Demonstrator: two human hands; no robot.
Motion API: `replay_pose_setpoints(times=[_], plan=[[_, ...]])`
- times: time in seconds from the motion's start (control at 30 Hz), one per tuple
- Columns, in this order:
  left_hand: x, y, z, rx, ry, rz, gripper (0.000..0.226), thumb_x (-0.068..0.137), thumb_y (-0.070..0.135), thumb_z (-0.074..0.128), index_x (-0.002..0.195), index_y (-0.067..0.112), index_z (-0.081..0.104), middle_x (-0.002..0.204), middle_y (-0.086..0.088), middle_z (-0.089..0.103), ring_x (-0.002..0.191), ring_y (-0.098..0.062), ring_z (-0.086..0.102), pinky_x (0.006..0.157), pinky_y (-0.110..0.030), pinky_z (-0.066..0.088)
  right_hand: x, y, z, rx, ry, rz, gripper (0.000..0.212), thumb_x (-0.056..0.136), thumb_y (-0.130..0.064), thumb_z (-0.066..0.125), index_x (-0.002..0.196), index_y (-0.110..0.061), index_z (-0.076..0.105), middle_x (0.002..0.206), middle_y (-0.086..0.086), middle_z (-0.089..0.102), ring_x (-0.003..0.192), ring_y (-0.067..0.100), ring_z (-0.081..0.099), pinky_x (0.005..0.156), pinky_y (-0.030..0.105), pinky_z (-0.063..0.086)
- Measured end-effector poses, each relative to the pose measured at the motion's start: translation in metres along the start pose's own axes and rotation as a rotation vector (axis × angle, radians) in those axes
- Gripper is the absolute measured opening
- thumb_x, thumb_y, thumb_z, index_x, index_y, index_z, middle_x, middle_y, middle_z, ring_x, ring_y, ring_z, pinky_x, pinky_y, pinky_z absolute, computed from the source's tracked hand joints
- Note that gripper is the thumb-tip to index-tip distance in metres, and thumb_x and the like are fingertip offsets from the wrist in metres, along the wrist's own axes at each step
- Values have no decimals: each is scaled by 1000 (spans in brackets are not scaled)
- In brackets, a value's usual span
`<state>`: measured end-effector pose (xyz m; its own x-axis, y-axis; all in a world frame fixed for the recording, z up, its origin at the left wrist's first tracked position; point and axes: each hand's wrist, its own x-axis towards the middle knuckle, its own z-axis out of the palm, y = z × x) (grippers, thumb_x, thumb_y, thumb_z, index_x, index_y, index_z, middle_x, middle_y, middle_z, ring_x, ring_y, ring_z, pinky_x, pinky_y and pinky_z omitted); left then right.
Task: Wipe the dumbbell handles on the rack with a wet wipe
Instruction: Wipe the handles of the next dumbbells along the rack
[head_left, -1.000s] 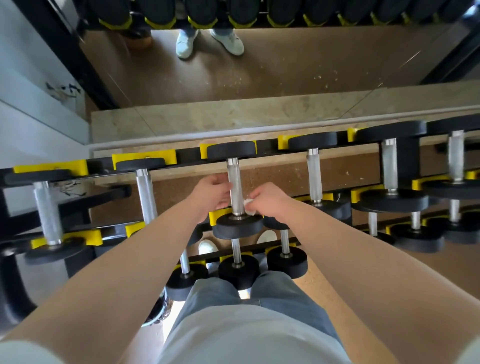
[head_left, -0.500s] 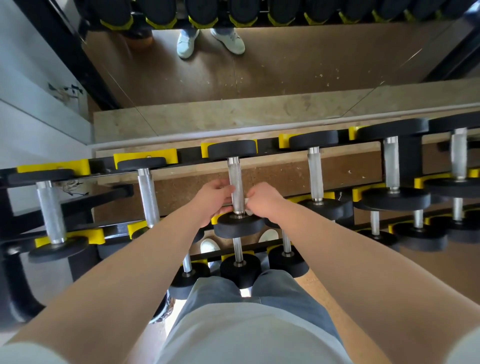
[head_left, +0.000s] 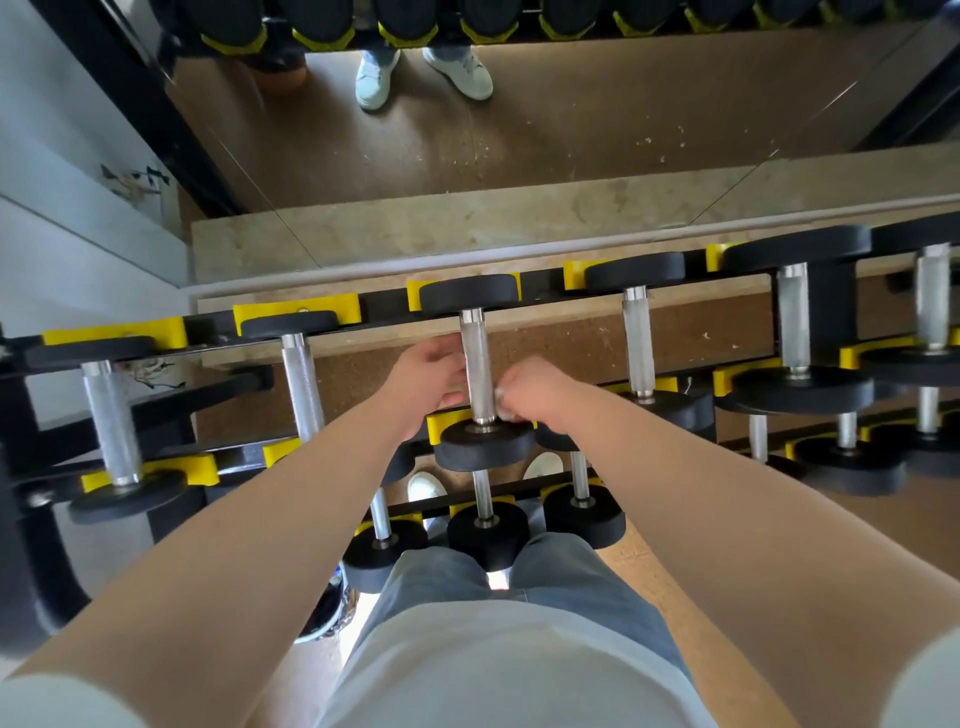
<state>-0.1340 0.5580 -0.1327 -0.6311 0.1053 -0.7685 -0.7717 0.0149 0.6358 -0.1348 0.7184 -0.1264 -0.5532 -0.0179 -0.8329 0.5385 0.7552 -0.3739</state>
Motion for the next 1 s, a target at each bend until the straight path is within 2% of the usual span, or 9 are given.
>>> replay_pose_setpoints(times=[0.07,0.2,0.33,0.4,0.57,0.63,0.83,0.9,1.0], plan=[[0,3,1,12,-18,-7,28,103,12,56,130,20,59,113,-4,73,91,-12,72,67,-22,58,2,1,4,-26,-29,25,28,97,-2,57,123,-1,67,120,15,67,102,26,64,98,39,55],[-2,0,0,2,-26,-34,19,101,11,59,112,26,64,110,-2,75,95,-14,74,72,-25,60,17,-13,-5,754,-15,162,18,95,14,54,99,-1,64,104,13,64,101,26,66,94,41,60],[2,-4,-7,43,31,-16,26,101,11,57,124,22,65,121,-6,71,111,-21,69,83,-33,60,30,-20,-16,1091,-38,47,28,93,19,47,94,-3,64,97,15,63,89,23,62,85,33,56],[4,-2,-10,38,20,-27,26,102,12,55,125,21,64,121,-8,72,112,-23,70,83,-33,58,29,-13,-15,946,-48,27,28,92,20,49,103,0,66,104,18,66,98,28,65,89,36,58],[8,-1,-10,121,-14,-75,20,101,13,58,116,23,66,118,-7,74,111,-20,70,87,-34,59,14,5,-9,-10,-206,-6,19,94,2,63,109,-2,72,105,17,71,87,21,66,76,31,60],[7,-5,-7,125,-37,-116,22,101,12,59,121,19,65,114,-8,75,107,-22,72,86,-34,59,18,1,-10,117,-240,51,21,93,9,60,110,1,70,112,18,69,95,24,68,76,32,61],[5,-6,1,25,-67,-106,30,101,5,57,129,16,59,104,-6,75,88,-16,74,72,-26,59,48,-13,-33,1138,-92,56,31,97,11,55,126,0,61,126,19,65,108,26,67,72,30,61],[5,-3,0,9,-60,-104,26,104,4,51,126,16,59,107,-8,74,94,-20,73,82,-31,60,42,-10,-34,1097,-113,9,32,98,9,56,129,0,60,125,20,65,107,26,67,73,30,62],[7,2,-3,-41,-54,-125,25,105,3,49,122,16,60,107,-10,75,99,-24,74,90,-37,59,27,5,-25,559,-167,-34,33,95,9,59,126,0,64,117,17,69,99,22,70,74,26,62]])
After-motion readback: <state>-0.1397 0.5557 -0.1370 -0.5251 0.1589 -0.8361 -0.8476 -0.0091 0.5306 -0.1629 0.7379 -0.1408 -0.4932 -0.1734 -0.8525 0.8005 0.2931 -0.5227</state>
